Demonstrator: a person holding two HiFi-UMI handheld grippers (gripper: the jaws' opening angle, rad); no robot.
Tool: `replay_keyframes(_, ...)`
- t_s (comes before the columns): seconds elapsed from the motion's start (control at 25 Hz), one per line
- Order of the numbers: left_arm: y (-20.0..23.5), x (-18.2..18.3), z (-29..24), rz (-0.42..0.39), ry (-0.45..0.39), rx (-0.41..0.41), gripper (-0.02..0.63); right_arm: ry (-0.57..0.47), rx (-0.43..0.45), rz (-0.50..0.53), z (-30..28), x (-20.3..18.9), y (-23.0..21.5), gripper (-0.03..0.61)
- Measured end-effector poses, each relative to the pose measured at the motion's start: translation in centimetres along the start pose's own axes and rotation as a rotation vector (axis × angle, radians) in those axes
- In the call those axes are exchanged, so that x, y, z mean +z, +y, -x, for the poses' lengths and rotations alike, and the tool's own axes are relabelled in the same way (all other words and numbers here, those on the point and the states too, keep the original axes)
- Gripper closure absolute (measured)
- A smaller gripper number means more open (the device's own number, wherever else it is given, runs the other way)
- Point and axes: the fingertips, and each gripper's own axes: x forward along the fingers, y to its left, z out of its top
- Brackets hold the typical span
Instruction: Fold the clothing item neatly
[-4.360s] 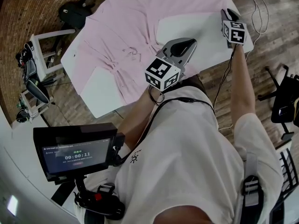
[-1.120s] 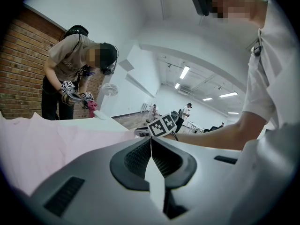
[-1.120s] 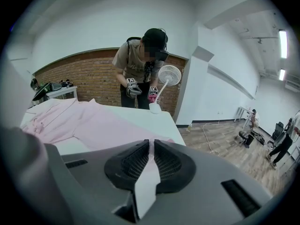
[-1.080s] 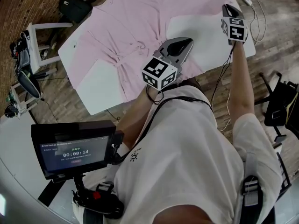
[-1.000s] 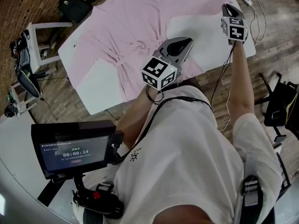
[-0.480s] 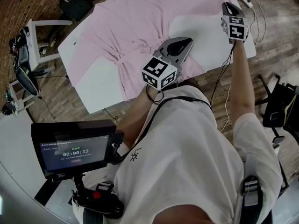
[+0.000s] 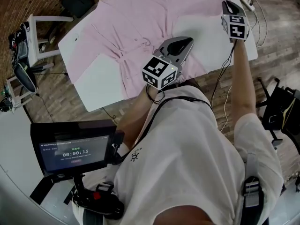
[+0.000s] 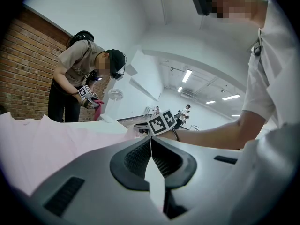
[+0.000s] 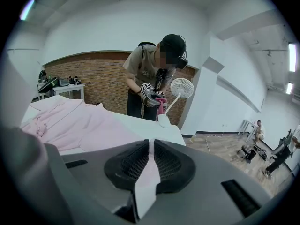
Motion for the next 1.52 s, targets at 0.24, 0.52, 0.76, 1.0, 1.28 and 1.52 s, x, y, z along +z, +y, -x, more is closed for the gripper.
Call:
replay_keyframes(0.24, 0.7, 0.1, 1.0, 0.012, -0.012, 0.009, 0.609, -0.005, 0.010, 0.014, -0.3, 1.1, 1.2, 0.538)
replay_keyframes(0.52, 1.0, 0.1, 2.0, 0.016, -0.022, 0.017, 0.610, -0.018, 0.017, 0.024, -0.1, 2.0, 2.4, 0.538)
replay_keyframes(0.76, 1.2, 0.1, 2.3, 0.013, -0.025, 0.019, 0.611, -0.018, 0.017, 0.042, -0.3, 2.2, 2.6, 0.538)
replay_keyframes(1.0, 1.4, 0.0, 3.0, 0.015, -0.031, 0.026, 0.611, -0.023, 0.021, 0.048, 0.0, 2.7, 3.3, 0.538)
replay_keyframes(1.28, 1.4, 0.2, 3.6, 0.019, -0.041, 0.028, 0.609, -0.036, 0.028, 0.058, 0.2, 3.9, 4.0, 0.538)
replay_keyframes(1.52, 1.8, 0.4, 4.6, 0.021, -0.049, 0.037, 0.610, -0.043, 0.033, 0.075, 0.1, 4.8, 5.1, 0.538)
